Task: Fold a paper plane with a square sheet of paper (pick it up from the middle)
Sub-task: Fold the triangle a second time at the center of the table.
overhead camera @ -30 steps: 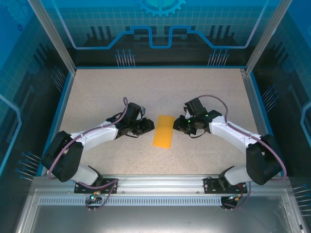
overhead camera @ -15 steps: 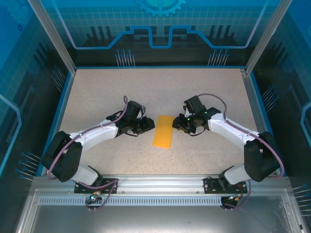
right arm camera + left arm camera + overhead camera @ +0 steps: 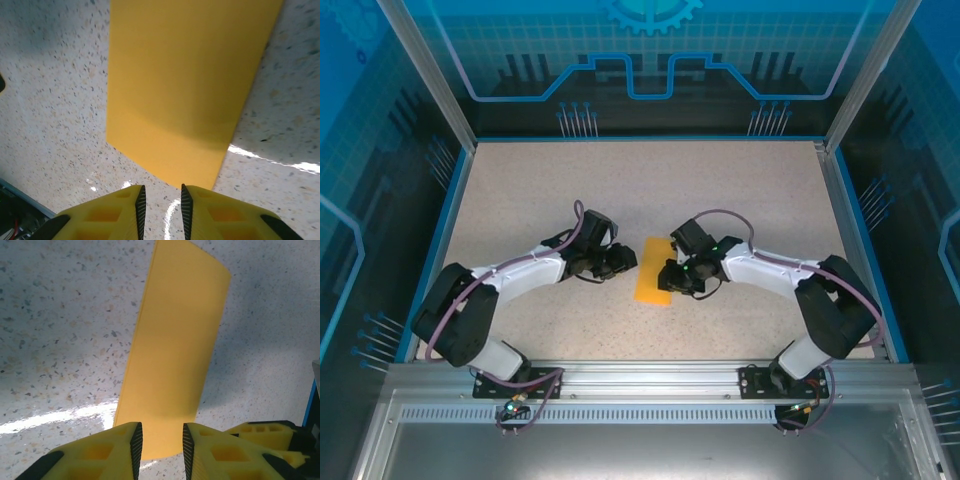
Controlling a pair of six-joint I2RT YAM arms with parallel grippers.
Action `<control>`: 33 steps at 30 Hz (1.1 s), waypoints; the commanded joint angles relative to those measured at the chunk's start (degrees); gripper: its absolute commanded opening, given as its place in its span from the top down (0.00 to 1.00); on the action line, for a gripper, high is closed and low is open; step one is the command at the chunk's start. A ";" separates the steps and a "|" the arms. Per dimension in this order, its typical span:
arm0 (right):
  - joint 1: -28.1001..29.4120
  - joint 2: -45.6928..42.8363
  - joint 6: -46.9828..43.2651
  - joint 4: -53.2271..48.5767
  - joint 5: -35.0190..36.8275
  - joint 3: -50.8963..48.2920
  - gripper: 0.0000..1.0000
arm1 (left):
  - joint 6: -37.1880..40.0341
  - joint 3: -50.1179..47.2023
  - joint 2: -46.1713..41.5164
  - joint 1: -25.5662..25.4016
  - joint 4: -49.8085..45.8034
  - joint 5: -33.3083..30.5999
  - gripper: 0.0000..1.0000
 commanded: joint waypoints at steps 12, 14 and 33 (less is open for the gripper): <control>1.51 5.57 -2.24 -0.31 1.43 -2.80 0.73 | -0.85 0.38 3.59 0.34 0.94 1.95 0.69; 0.93 5.04 -3.15 -0.38 1.40 -4.01 0.73 | -0.63 0.43 3.70 0.35 0.68 1.90 0.69; -3.05 -3.31 -8.74 1.80 -0.69 -4.03 0.64 | -0.50 0.94 6.66 0.21 3.15 5.93 0.54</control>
